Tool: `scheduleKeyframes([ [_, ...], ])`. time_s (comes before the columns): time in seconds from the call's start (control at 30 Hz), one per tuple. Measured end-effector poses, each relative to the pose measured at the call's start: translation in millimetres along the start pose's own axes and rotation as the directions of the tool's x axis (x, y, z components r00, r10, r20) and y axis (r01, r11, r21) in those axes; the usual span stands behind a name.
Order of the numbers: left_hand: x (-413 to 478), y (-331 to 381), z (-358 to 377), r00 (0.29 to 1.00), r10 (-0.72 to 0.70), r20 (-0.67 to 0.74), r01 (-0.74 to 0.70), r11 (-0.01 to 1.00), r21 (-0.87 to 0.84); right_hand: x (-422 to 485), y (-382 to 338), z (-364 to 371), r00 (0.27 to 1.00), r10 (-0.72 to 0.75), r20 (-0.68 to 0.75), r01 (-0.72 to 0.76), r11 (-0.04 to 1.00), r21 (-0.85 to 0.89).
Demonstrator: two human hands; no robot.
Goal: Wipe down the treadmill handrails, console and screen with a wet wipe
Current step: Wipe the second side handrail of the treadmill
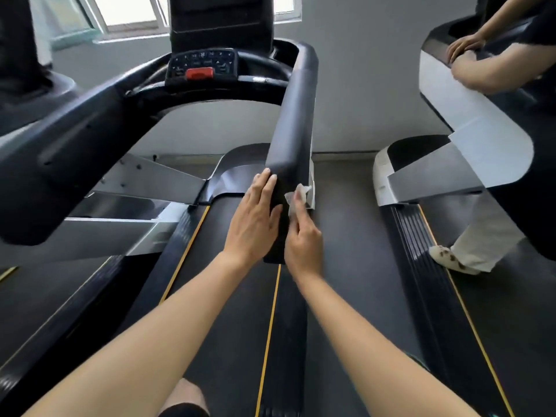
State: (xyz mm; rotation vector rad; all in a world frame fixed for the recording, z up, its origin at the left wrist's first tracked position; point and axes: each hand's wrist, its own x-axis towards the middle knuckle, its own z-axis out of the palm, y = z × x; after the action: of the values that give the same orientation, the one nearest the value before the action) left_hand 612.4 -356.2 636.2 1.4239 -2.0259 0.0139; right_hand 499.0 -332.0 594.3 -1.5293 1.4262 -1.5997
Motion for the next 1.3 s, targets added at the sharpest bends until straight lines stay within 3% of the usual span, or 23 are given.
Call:
scheduleKeyframes([
  [0.17, 2, 14, 2, 0.998, -0.058, -0.008, 0.059, 0.998, 0.015, -9, 9, -5, 0.991, 0.131, 0.006, -0.131, 0.989, 0.061],
  [0.37, 5, 20, 5, 0.995, -0.087, -0.055, 0.092, 0.992, 0.091, 45, -11, -8, 0.986, 0.155, 0.058, -0.161, 0.980, 0.114],
  [0.63, 17, 32, 19, 0.983, -0.133, -0.127, 0.149, 0.981, 0.124, 4, 35, -13, 0.956, 0.239, 0.172, -0.264, 0.955, 0.139],
  [0.9, 27, 27, 25, 0.980, -0.131, -0.152, 0.147, 0.984, 0.101, 74, 16, -15, 0.978, 0.105, 0.180, -0.140, 0.971, 0.192],
  [1.17, 30, 21, 28, 0.982, -0.088, -0.166, 0.105, 0.990, 0.093, 57, 36, -15, 0.947, 0.259, 0.188, -0.294, 0.937, 0.188],
  [1.3, 32, 21, 27, 0.984, -0.069, -0.165, 0.084, 0.993, 0.087, 83, 14, -19, 0.972, 0.134, 0.195, -0.181, 0.951, 0.249],
])
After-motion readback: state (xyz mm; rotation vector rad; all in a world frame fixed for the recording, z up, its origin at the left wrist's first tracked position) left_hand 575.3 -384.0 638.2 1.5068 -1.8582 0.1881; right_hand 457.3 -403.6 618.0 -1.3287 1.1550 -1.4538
